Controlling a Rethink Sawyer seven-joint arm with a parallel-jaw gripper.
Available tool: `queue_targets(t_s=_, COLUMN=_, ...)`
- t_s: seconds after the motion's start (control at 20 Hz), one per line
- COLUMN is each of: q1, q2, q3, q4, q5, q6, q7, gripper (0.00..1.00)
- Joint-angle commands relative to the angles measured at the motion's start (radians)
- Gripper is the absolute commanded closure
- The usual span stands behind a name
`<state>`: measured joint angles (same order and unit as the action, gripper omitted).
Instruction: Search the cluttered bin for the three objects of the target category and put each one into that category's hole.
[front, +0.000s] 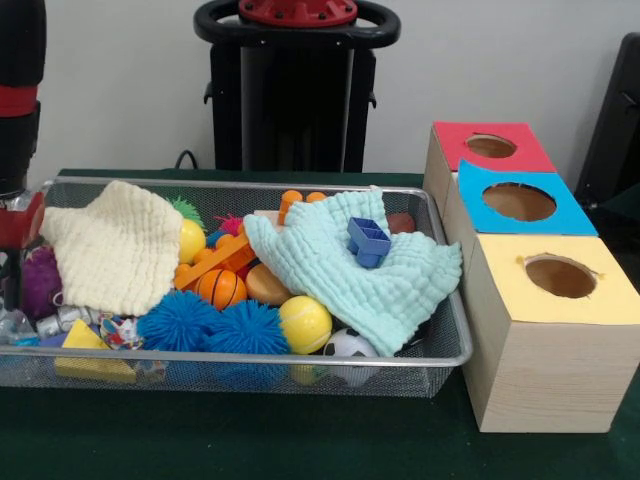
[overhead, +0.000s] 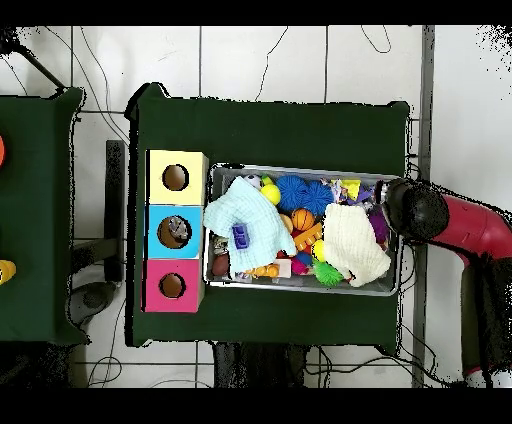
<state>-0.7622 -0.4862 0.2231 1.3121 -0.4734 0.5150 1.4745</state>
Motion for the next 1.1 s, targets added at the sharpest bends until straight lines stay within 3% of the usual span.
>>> queue_targets(t_s=0.05, q1=-0.037, q2=0.049, q3=0.11, q4=-0.006, q5=0.082, q6=0.105, q7=-0.012, gripper=0.0)
queue_targets(t_s=0.1, q1=-0.068, q2=0.003, q3=0.071, q4=0.039, q5=0.123, q6=0.154, q7=0.04, gripper=0.0)
queue_targets(t_s=0.2, q1=0.001, q2=0.003, q3=-0.012, q4=-0.065, q5=0.245, q6=0.614, q7=0.143, gripper=0.0)
queue_targets(t_s=0.3, q1=0.005, q2=0.002, q3=-0.018, q4=-0.074, q5=0.275, q6=0.677, q7=0.155, gripper=0.0)
queue_targets(t_s=0.6, q1=-0.006, q2=-0.016, q3=0.018, q4=-0.08, q5=0.147, q6=0.331, q7=0.004, gripper=0.0)
queue_targets(t_s=0.85, q1=-0.015, q2=-0.03, q3=0.025, q4=-0.058, q5=0.155, q6=0.328, q7=-0.002, gripper=0.0)
queue_targets(t_s=1.1, q1=-0.037, q2=-0.022, q3=0.043, q4=-0.013, q5=0.143, q6=0.195, q7=-0.03, gripper=0.0)
